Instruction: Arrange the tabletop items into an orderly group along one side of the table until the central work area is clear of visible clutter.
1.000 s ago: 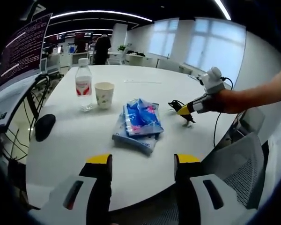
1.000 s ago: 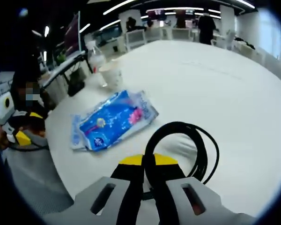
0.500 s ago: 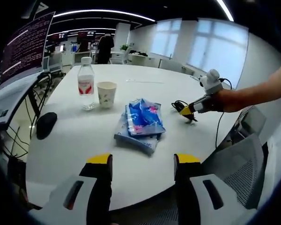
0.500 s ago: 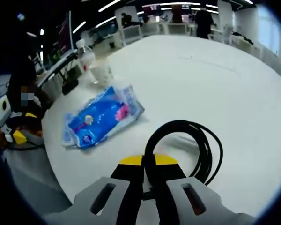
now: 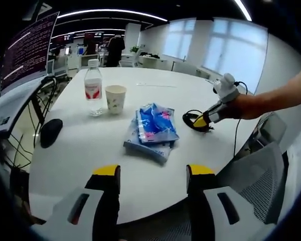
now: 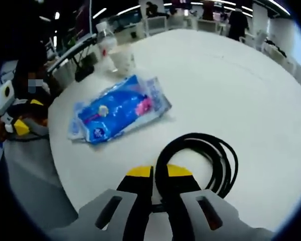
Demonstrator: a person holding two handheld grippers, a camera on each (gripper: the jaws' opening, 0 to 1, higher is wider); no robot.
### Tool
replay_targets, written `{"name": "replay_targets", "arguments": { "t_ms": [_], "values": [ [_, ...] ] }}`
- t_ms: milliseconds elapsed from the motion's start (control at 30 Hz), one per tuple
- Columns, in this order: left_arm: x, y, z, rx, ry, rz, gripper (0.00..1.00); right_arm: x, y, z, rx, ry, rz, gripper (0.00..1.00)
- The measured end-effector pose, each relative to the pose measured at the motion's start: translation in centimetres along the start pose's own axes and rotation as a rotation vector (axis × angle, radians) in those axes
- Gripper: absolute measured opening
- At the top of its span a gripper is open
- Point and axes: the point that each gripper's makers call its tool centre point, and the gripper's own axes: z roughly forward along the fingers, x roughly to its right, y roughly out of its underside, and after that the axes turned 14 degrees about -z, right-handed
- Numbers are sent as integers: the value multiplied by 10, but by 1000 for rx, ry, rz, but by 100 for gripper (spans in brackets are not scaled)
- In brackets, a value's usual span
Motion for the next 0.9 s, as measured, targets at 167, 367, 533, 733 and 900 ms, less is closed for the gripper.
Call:
{"name": "replay_targets", "arguments": {
  "t_ms": [167, 367, 533, 733, 900],
  "values": [
    [1, 0, 0, -2, 0, 4, 54, 2, -12, -3, 14, 2, -27, 4],
    [1, 0, 0, -1, 0, 4, 54, 6, -28, -4, 37, 13, -69, 5],
    [1, -1, 0, 4, 3, -3, 54, 3, -37, 5, 11, -15, -128, 8],
    [0, -2, -1, 9, -1, -1, 54, -3, -57, 13, 31, -56, -170, 9],
    [0, -3, -1, 16, -4, -7, 54, -2, -67, 21, 4, -57, -215, 8]
  ]
}}
